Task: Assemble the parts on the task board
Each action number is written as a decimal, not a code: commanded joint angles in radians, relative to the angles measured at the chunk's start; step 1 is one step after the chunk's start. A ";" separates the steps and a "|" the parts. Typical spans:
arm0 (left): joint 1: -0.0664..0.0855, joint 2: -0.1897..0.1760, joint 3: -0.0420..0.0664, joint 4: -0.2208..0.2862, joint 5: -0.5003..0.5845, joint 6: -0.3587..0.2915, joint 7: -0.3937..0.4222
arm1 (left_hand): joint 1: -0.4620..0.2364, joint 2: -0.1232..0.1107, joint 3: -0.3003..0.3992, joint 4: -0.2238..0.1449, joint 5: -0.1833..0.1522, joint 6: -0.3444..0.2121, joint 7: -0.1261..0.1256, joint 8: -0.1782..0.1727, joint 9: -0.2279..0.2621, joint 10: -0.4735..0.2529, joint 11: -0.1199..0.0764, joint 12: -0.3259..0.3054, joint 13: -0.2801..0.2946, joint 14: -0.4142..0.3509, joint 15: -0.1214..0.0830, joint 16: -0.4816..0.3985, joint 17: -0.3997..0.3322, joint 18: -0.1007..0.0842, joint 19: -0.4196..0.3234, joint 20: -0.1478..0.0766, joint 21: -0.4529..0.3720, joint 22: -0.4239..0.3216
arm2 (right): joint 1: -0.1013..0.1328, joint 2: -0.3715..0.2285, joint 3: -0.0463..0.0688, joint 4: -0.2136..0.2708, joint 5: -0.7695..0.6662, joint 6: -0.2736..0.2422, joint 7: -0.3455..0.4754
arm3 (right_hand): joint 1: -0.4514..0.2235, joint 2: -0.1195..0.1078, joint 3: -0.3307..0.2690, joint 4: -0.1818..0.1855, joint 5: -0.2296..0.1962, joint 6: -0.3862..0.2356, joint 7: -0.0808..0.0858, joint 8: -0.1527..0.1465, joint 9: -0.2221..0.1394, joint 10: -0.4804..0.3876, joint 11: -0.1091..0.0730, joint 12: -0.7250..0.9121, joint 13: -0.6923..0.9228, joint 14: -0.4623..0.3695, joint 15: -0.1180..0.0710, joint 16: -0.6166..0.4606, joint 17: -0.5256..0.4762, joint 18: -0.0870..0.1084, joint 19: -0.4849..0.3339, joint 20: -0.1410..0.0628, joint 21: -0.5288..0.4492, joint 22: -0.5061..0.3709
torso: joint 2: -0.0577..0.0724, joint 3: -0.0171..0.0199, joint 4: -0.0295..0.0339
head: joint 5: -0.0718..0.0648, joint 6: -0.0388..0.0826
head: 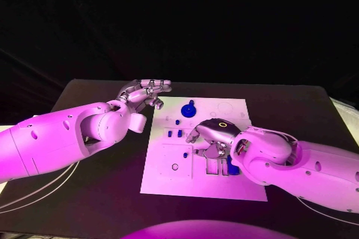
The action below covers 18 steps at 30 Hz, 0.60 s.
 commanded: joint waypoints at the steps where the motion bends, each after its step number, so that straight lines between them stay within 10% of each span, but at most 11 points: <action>1: -0.001 0.000 0.000 0.001 0.004 0.019 0.001 | -0.006 0.003 -0.005 0.002 -0.001 -0.010 0.001 0.002 -0.001 -0.008 0.000 0.005 0.001 -0.006 0.001 -0.003 -0.001 0.017 -0.008 0.001 -0.006 -0.001 | 0.021 -0.041 0.005 0.028 0.024 -0.051 0.000 | 0.013 0.001 -0.009 0.000 0.005 0.010 -0.002 0.005 0.001 0.008 -0.001 0.006 0.001 0.034 0.002 -0.005 -0.002 0.001 0.005 0.001 -0.002 0.001 | 0.000 -0.0005 -0.0012 | -0.005 0.005; 9: -0.001 0.000 0.000 0.001 0.004 0.020 0.000 | -0.006 0.003 -0.005 0.002 -0.001 -0.010 0.001 0.002 -0.001 -0.008 0.000 0.005 0.001 -0.006 0.001 -0.003 -0.001 0.017 -0.008 0.001 -0.006 -0.001 | 0.089 -0.158 0.011 0.045 0.027 0.032 -0.052 | 0.015 -0.009 -0.049 0.006 -0.011 -0.006 -0.044 -0.001 -0.002 -0.024 -0.032 0.006 -0.004 0.024 -0.038 -0.045 -0.049 0.010 -0.022 -0.033 -0.038 -0.046 | -0.001 -0.0024 -0.0016 | -0.027 0.019; 18: -0.003 0.000 0.000 0.000 0.004 0.024 0.001 | -0.005 0.004 -0.006 0.001 -0.001 -0.010 0.000 0.002 -0.001 -0.009 0.000 0.006 0.001 -0.007 0.001 -0.004 -0.003 0.017 -0.008 0.001 -0.007 -0.001 | 0.098 -0.197 0.008 0.011 -0.008 0.090 -0.074 | 0.038 -0.008 -0.115 0.022 -0.027 -0.015 -0.054 -0.001 -0.001 -0.065 -0.033 0.002 -0.003 0.022 -0.034 -0.078 -0.083 0.016 -0.047 -0.038 -0.083 -0.099 | 0.000 0.0010 0.0005 | -0.034 0.029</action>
